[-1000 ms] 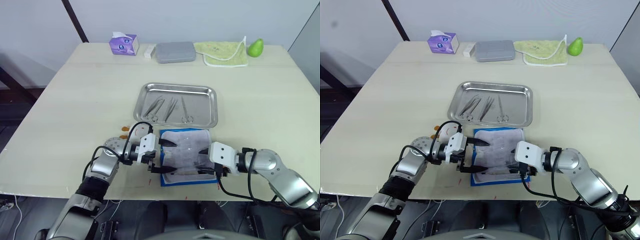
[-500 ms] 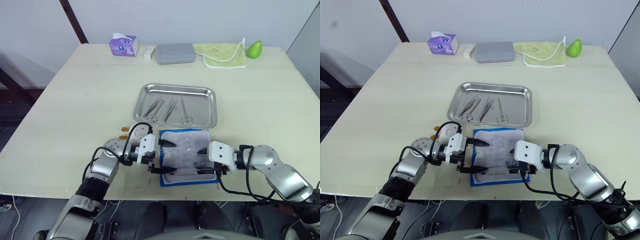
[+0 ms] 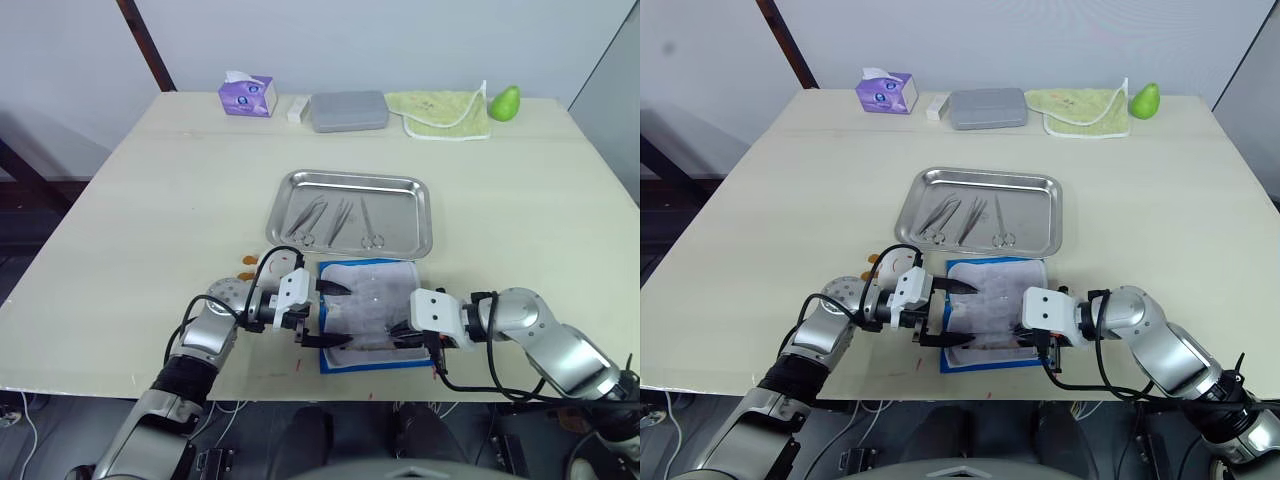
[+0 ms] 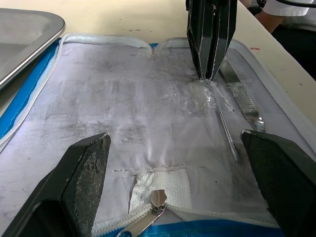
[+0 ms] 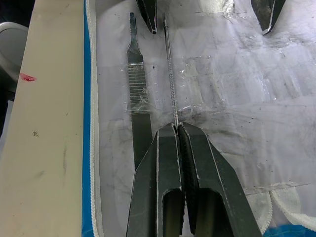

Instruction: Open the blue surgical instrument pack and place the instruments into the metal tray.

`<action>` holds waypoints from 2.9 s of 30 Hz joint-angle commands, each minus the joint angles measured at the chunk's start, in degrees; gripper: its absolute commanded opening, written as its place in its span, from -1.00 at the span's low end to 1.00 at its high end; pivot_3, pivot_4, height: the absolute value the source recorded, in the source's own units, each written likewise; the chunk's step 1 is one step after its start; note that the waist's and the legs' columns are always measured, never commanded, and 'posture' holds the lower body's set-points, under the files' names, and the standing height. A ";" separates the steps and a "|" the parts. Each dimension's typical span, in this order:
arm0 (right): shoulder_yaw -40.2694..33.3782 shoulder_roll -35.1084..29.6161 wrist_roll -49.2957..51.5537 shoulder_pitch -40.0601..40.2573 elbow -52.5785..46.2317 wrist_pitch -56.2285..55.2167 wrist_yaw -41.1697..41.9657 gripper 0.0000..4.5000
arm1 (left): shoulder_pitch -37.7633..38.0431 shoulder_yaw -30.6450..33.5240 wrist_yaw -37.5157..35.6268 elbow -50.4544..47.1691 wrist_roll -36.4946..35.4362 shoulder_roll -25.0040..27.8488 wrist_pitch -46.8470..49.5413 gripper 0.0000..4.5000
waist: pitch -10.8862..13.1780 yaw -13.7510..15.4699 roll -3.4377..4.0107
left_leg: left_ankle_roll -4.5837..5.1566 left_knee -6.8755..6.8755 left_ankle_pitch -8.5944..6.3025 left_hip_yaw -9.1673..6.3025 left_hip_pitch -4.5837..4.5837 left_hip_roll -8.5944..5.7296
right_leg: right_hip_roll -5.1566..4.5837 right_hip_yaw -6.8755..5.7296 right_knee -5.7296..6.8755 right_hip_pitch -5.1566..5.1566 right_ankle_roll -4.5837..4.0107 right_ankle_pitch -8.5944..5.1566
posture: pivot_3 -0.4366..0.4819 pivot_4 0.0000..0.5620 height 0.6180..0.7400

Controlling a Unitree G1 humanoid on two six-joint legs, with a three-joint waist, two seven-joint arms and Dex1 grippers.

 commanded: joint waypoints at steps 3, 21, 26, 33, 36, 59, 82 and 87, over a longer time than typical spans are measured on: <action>0.73 -0.46 -0.89 -1.94 -0.73 7.35 -0.59 -0.99 | 1.45 -1.46 0.17 2.64 2.32 0.32 0.46 1.00 | 0.02 0.03 0.04 | 0.00 0.00 0.00 0.00 -0.02 0.00 | -0.02 0.00 0.00 -0.01 0.00 0.00 | -0.05 -0.47 1.00; 3.39 -6.00 1.06 -12.46 -12.08 23.03 1.01 -0.99 | 1.68 -1.90 0.23 6.11 3.19 -0.23 -2.69 1.00 | 0.22 0.15 0.35 | 0.00 0.00 0.00 -0.01 -0.18 -0.05 | -0.12 -0.06 -0.02 -0.13 0.01 0.00 | -0.05 -0.47 1.00; 3.55 -7.20 1.76 -14.42 -13.56 25.12 1.27 -0.99 | 1.35 -1.94 0.17 7.13 3.35 -0.50 -3.38 1.00 | 0.23 0.16 0.39 | 0.00 0.00 0.00 -0.04 -0.18 -0.05 | -0.13 -0.09 -0.02 -0.12 0.01 0.00 | -0.05 -0.47 1.00; 4.05 -7.81 2.52 -14.92 -13.68 25.80 0.89 -0.99 | 1.45 -2.10 0.36 6.74 3.42 -0.73 -3.36 1.00 | 0.23 0.19 0.41 | 0.00 0.00 0.00 -0.05 -0.19 -0.06 | -0.15 -0.11 -0.02 -0.12 0.02 0.00 | -0.05 -0.47 1.00; 3.85 -8.25 2.90 -14.65 -14.04 26.12 0.77 -0.99 | 1.49 -2.12 0.41 6.31 3.39 -0.65 -3.10 1.00 | 0.24 0.20 0.42 | 0.00 0.00 0.00 -0.05 -0.19 -0.05 | -0.15 -0.11 -0.02 -0.12 0.02 0.00 | -0.05 -0.47 1.00; -3.68 -20.24 6.73 -9.93 -16.56 24.37 2.28 -0.99 | 1.01 -2.43 0.72 5.37 3.27 -0.74 -2.20 1.00 | 0.29 0.23 0.51 | 0.00 0.02 0.00 -0.15 -0.35 -0.04 | -0.21 -0.22 -0.08 -0.18 0.04 -0.01 | -0.05 -0.47 1.00; -18.94 -0.12 20.27 -21.23 -8.63 41.03 -15.96 -0.99 | 1.30 -2.26 1.69 3.16 2.89 -0.89 -0.47 1.00 | 0.37 0.26 0.66 | 0.00 0.06 0.00 -0.20 -0.53 -0.06 | -0.21 -0.27 -0.07 -0.31 0.04 0.00 | -0.05 -0.47 1.00; -20.60 13.03 17.30 -27.40 -1.62 51.84 -28.09 -0.99 | 1.66 -2.05 2.13 2.53 2.84 -0.79 -0.08 1.00 | 0.38 0.25 0.70 | 0.00 0.06 0.00 -0.21 -0.64 -0.05 | -0.23 -0.26 -0.03 -0.46 0.02 0.02 | -0.05 -0.47 1.00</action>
